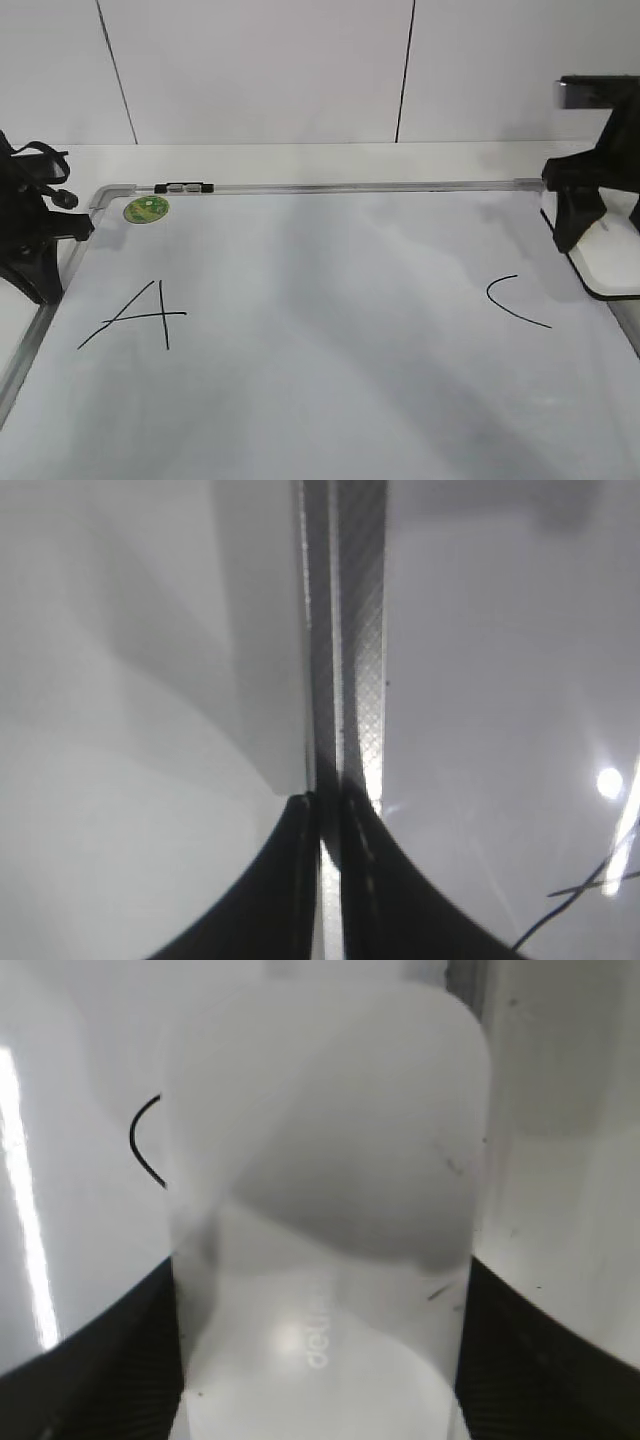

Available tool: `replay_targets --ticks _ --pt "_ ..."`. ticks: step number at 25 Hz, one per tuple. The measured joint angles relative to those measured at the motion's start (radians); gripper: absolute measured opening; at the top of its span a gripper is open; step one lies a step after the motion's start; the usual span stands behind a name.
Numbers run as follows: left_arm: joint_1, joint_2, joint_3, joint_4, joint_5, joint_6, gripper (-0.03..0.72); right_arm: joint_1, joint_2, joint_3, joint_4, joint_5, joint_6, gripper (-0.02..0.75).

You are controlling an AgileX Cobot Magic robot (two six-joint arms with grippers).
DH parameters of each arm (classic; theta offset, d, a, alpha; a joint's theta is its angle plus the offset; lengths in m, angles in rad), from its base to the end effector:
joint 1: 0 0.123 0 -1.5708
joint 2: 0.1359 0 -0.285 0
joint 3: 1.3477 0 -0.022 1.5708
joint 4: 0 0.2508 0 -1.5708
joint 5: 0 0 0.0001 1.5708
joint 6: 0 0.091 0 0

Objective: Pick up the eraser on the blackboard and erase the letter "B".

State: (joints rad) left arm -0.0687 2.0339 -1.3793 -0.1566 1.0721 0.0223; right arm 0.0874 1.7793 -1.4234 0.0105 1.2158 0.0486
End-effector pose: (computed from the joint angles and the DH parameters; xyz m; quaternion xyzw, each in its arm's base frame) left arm 0.3764 -0.0384 0.1522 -0.0056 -0.9971 0.0666 0.0358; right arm 0.3502 0.0316 0.2552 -0.0178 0.9989 0.0079 0.0427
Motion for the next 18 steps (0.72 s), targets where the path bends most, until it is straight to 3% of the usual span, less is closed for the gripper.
replay_targets --ticks 8,18 --pt "0.000 0.000 0.000 -0.002 0.002 0.000 0.020 -0.006 -0.002 0.042 -0.010 -0.097 -0.033 0.563" --pt "0.000 0.000 0.000 -0.002 0.002 0.000 0.020 -0.006 0.028 0.046 -0.010 -0.104 -0.033 0.562"
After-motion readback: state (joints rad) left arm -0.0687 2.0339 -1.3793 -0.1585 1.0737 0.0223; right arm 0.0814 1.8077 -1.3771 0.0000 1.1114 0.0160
